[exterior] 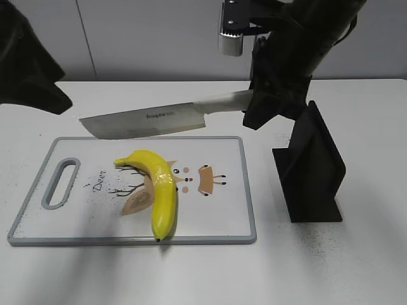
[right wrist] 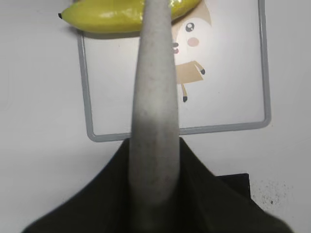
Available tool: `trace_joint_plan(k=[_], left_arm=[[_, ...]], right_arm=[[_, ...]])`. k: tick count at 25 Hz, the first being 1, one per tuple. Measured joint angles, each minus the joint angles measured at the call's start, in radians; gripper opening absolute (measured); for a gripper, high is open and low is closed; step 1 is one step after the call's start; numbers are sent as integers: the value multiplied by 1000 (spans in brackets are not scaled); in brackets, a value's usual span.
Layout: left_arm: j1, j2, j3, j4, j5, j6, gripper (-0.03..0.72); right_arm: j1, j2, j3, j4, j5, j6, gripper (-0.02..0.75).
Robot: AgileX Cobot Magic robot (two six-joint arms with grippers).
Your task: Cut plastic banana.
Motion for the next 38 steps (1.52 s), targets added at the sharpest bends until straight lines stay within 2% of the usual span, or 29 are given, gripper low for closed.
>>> trace_joint_plan(k=[6,12,14,15,19,21,30,34,38], left_arm=[[-53,166,-95,14,35,68,585],[-59,246,-109,35,60,75,561],[-59,260,-111,48,61,75,502],[-59,264,-110,50,60,75,444],[-59,266,-112,54,35,76,97],[-59,267,-112,58,23,86,43],[-59,347,-96,50,1,79,26],[-59,357,2,21,-102,70,26],[-66,391,135,-27,-288,72,27]], right_arm=[[0,0,0,55,0,-38,167],[0,0,0,86,-12,-61,167],[0,0,0,86,-12,-61,167],[0,0,0,86,-12,-62,167],[0,0,0,89,-14,-62,167],[0,0,-1,90,-25,-66,167],[0,51,-2,83,-35,-66,167],[0,125,-3,71,-30,-57,167],[3,235,-7,40,-43,-58,173]])
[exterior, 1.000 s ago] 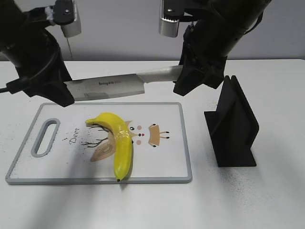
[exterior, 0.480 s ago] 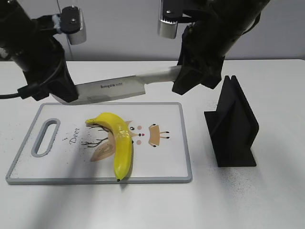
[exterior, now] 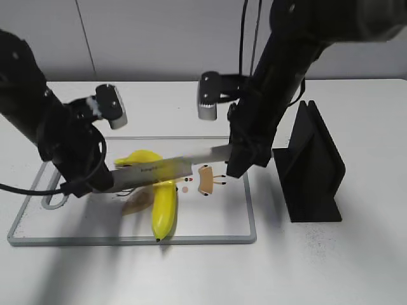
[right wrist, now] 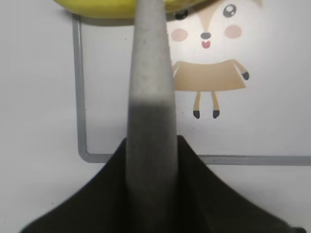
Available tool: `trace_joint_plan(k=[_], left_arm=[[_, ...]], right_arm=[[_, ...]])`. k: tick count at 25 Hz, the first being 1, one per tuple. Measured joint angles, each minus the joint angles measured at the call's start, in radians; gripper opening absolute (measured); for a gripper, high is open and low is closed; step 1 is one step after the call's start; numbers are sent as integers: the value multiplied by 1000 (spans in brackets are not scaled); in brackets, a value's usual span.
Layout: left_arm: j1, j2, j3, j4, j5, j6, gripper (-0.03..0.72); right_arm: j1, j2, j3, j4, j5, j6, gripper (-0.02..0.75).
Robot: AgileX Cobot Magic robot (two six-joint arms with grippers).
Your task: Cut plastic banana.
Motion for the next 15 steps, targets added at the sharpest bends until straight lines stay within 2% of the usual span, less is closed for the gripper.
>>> trace_joint_plan(k=[5,15], left_arm=[[0,70,36,-13,-63,6,31],[1,49,15,-1,-38,2,31]], right_arm=[[2,106,-17,-14,-19,-5,185],[3,74,-22,-34,-25,4,183]])
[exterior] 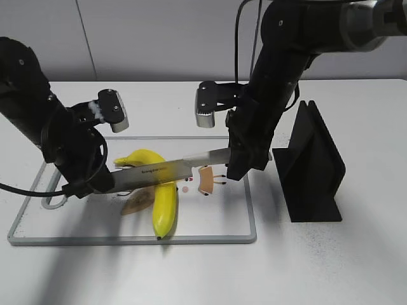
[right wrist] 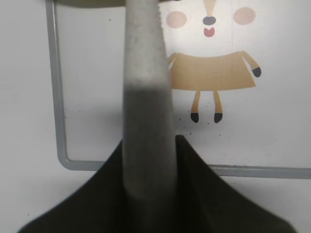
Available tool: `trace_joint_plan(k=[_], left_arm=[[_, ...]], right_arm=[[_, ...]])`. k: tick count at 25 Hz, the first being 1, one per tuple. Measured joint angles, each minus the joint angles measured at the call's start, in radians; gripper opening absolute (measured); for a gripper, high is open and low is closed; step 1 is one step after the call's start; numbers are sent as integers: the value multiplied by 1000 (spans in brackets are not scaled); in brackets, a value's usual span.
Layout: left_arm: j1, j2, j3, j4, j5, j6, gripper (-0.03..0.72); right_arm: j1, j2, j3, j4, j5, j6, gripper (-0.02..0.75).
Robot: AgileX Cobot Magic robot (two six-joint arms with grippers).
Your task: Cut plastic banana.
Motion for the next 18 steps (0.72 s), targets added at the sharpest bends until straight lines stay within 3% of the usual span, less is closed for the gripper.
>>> trace_joint_plan(k=[15,18], left_arm=[[1,-240,-167,66,164,19,27],[1,-241,-169,65,164,17,70]], right_arm=[[0,-259,-20,-25,-5,12,174],[0,-260,-30,-29,1,12,174]])
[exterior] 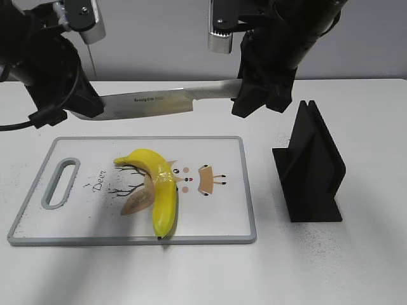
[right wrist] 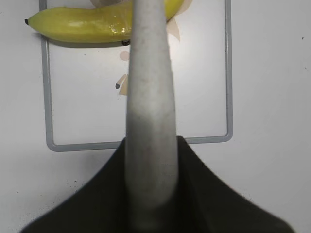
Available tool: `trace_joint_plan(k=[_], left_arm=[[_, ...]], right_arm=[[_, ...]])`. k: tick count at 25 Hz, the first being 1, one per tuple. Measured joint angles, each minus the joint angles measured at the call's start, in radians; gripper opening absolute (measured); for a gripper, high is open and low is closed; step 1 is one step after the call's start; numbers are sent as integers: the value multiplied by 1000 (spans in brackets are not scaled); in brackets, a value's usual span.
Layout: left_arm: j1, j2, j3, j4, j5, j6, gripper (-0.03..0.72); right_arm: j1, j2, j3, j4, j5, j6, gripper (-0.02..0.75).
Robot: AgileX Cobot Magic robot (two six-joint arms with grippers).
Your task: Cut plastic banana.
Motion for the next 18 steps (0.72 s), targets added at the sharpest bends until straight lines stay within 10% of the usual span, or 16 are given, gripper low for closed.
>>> trace_joint_plan(k=[7,18], left_arm=[[0,-5,-5,-63,-13,-34,627],[50,-61,-7,138,-75,-644,667]], right_arm=[[-1,0,-2,-10,-6,25,166],[-1,-10,-12,-19,113,313,166]])
